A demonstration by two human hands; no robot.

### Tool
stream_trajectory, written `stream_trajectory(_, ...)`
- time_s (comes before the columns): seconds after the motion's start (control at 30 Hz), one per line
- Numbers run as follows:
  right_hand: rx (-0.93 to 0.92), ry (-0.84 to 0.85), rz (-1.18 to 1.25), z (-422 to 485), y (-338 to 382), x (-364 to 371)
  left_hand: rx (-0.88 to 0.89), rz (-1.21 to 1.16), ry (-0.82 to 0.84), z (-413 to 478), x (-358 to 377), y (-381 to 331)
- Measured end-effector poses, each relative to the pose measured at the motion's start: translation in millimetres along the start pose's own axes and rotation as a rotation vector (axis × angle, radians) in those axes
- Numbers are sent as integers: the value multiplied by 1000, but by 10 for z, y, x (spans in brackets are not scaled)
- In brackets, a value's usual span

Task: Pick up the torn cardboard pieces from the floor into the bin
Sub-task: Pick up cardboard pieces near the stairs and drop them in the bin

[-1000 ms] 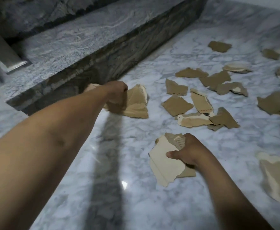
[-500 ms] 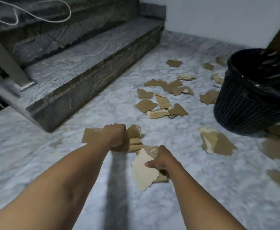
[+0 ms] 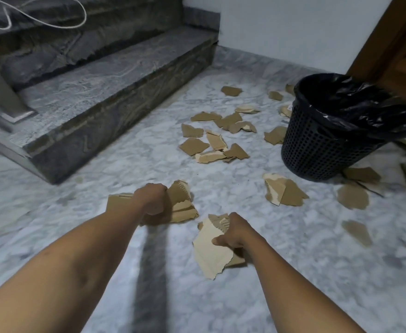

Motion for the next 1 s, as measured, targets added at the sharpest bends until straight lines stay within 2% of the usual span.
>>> stream_trajectory(0.2,150,-181,31,98,-442,-496,8,36,11,41,20,-23)
stream_trajectory(0.4,251,-225,80,174,-892,-862,-50,0,20,63,-50,-112)
stream_trajectory(0.6,282,-304,412,703,-981,-1225,-107,16,4,37,-27,-175)
stream_trajectory(0.73,319,-318,288,1452,-1072,-1165,-97,110,6,133,48,-241)
stream_trajectory(0.87,289,-340,95,1146,-665,-1256,-68,142,71,292,76,-331)
stream_trajectory(0.93,279,-374,83,1134,-554,-1213,-30,178,122,375,75,-420)
stream_trajectory(1.0,168,-414,74,1154,-406,-1169,37,242,160,421,78,-537)
Point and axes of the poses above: each hand's wrist, its own z-axis towards the middle knuckle, its own x-axis out of the palm, y = z × x, the point moved 4 cm from there along z, towards the middle knuckle, and after that the axes turned 15 degrees about -y, right-handed, at the moved point
